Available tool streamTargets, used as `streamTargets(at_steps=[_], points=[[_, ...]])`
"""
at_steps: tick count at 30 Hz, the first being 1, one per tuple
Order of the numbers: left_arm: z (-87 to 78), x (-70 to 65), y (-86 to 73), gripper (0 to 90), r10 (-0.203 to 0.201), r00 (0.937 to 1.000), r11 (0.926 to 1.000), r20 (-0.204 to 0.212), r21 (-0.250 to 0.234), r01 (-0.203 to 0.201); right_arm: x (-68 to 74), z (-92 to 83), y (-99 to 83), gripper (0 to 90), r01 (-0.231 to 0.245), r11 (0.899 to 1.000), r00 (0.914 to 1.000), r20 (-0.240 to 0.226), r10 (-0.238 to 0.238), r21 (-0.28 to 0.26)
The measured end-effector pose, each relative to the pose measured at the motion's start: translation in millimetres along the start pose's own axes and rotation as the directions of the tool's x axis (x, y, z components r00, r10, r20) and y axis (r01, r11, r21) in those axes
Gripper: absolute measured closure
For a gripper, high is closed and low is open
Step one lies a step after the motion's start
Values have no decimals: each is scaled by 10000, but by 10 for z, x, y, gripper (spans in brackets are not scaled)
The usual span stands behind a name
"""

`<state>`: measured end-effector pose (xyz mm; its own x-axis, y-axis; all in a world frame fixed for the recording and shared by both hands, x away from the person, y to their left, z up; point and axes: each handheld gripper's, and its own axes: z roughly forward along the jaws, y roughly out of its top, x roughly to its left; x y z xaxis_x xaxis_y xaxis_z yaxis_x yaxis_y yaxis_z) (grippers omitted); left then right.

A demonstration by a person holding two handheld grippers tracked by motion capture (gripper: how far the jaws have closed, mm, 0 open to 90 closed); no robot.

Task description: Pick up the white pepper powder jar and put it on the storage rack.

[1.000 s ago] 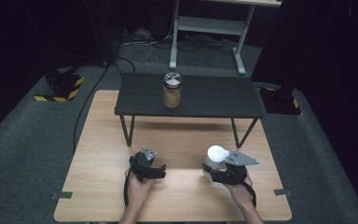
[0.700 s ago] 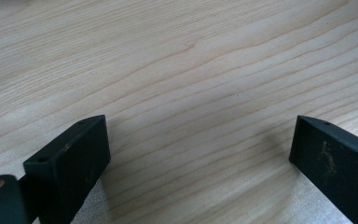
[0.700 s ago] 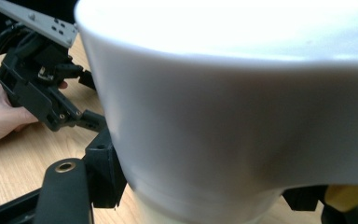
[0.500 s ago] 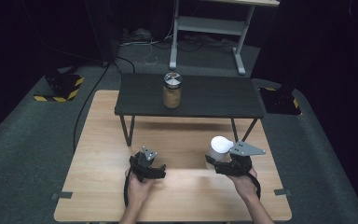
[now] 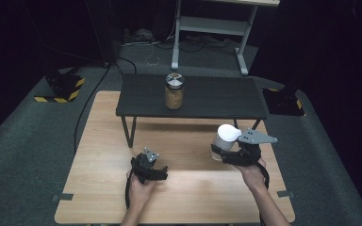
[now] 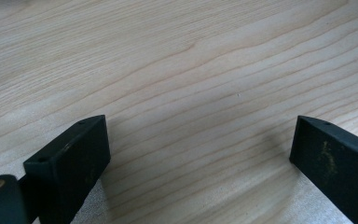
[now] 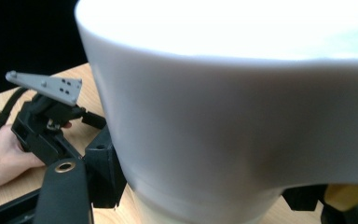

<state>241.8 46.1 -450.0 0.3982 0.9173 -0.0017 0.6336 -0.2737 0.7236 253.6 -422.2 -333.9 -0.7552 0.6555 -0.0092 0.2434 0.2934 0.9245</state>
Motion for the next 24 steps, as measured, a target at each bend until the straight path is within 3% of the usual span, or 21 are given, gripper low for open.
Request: streamTargets(at_steps=[24], points=[[0,-2,1,50,15,10000,10000,-11,1,-15,-188,30,689,305,424,9987,9991,49,-423,-273]])
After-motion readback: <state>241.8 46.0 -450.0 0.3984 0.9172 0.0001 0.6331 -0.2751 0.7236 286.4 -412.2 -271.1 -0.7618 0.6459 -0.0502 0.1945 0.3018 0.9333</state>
